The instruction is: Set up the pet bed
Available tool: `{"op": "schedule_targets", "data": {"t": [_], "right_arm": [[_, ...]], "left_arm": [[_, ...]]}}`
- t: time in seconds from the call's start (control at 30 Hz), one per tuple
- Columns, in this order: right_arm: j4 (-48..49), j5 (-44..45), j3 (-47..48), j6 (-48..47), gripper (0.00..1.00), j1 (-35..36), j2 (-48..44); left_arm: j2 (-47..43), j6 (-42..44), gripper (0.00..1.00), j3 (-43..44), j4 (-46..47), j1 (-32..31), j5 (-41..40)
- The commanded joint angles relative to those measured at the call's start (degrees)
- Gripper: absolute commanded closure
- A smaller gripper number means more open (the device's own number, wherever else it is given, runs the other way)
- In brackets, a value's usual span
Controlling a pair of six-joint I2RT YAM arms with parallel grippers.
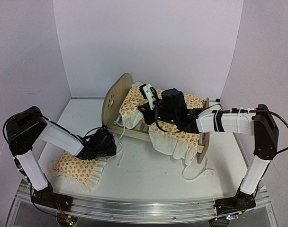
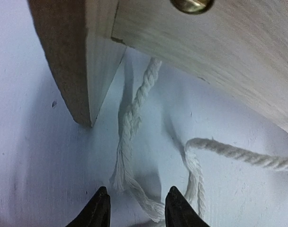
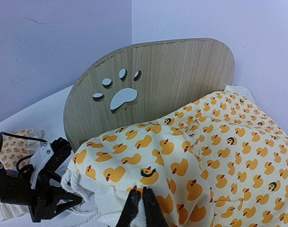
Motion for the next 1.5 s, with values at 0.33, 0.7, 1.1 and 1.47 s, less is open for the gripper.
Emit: {"op": "schedule_targets", "data": {"t": [0.33,0.7,1.1,1.47], "right_arm": [[2.13,0.12,2.41,0.95,1.0,-0.22,-0.96],[-0.13,0.18,2.96,0.0,1.0,-0.27,-0.29],[-6.25,0.38,6.45,-1.37,0.99,-0.28,1.98],[-21.28,5.77,15.76,-5.7,0.79,4.02,9.55]], "left_arm": [[6.37,4.43,0.83,5.54,2.51,2.41,2.27],[-20.57,8.73,1.0,-6.03,-3.33,2.54,4.68],[-41.5,10.0,1.0,-4.26,-13.89,2.94,9.46],[-47.37,20.25,1.0,9.01,-25.03,3.01,3.98]]}}
